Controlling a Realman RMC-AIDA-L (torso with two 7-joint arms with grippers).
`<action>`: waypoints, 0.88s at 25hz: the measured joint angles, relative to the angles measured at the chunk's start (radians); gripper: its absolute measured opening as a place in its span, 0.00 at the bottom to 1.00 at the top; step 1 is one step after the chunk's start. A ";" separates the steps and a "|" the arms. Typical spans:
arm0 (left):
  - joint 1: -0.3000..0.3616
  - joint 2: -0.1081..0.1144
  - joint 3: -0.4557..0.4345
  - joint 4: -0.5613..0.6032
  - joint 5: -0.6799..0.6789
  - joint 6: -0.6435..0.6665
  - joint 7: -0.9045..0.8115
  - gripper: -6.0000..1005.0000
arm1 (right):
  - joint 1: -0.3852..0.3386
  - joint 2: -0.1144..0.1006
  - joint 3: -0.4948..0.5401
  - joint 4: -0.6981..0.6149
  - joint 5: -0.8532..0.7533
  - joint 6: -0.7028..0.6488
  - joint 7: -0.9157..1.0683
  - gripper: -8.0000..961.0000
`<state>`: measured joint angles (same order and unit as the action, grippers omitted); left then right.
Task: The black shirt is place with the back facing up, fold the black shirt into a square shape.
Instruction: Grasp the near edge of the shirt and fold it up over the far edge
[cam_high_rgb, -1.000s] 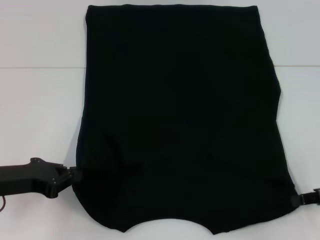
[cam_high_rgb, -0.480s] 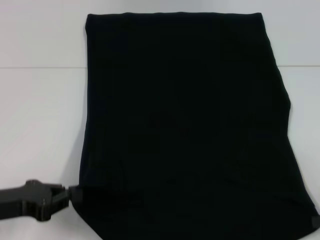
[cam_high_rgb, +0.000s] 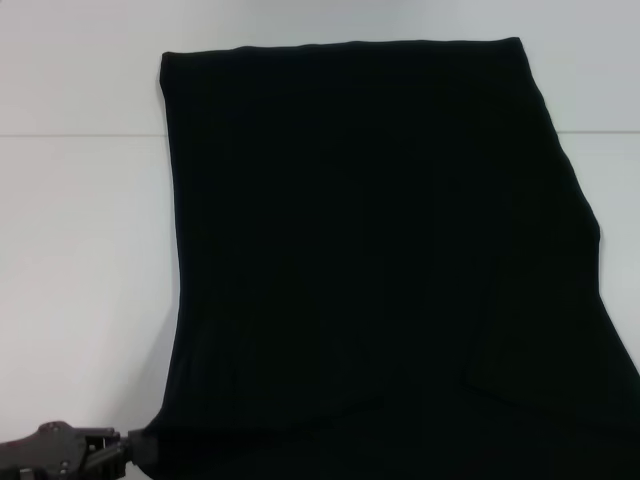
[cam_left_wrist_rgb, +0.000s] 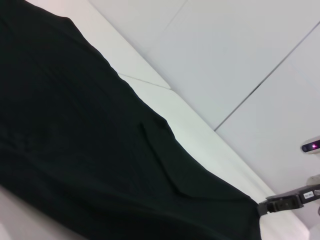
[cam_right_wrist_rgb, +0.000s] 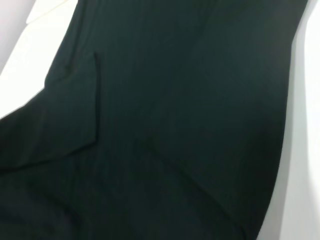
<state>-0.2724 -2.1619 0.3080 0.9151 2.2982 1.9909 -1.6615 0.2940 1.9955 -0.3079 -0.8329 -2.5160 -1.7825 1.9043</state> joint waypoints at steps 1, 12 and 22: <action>0.003 -0.001 0.000 -0.005 0.002 0.003 0.000 0.03 | -0.001 -0.002 0.006 0.000 0.000 -0.006 0.000 0.07; -0.226 0.066 -0.037 -0.221 -0.033 -0.237 -0.051 0.03 | 0.163 -0.035 0.087 0.086 0.009 0.084 0.010 0.07; -0.496 0.133 -0.057 -0.456 -0.132 -0.710 -0.057 0.03 | 0.432 -0.076 0.075 0.270 0.017 0.407 0.036 0.07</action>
<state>-0.7683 -2.0287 0.2513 0.4588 2.1663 1.2814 -1.7182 0.7256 1.9191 -0.2331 -0.5625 -2.4987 -1.3750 1.9402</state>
